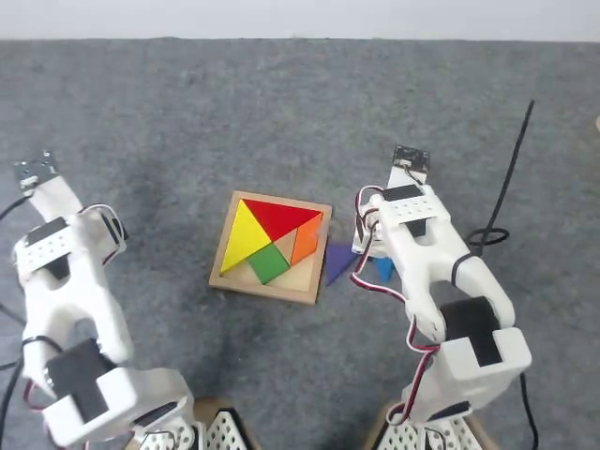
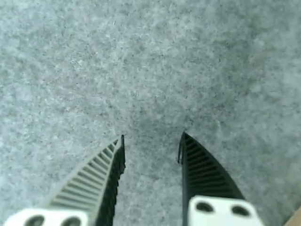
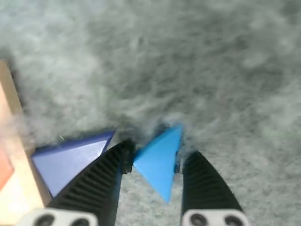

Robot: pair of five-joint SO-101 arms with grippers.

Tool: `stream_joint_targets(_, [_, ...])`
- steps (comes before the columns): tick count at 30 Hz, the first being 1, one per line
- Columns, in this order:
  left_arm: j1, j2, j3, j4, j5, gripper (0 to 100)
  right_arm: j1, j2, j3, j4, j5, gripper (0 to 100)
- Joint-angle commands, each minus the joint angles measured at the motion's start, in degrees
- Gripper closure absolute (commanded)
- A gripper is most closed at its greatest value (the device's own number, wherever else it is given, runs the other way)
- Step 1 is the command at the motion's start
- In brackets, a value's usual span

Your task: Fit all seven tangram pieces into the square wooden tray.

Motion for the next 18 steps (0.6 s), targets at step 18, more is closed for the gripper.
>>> stream_joint_targets(18, [0.3, -2.9, -0.4, -1.1, 0.3, 81, -9.5, -22.1, 1.7, 1.6, 3.0, 94.4])
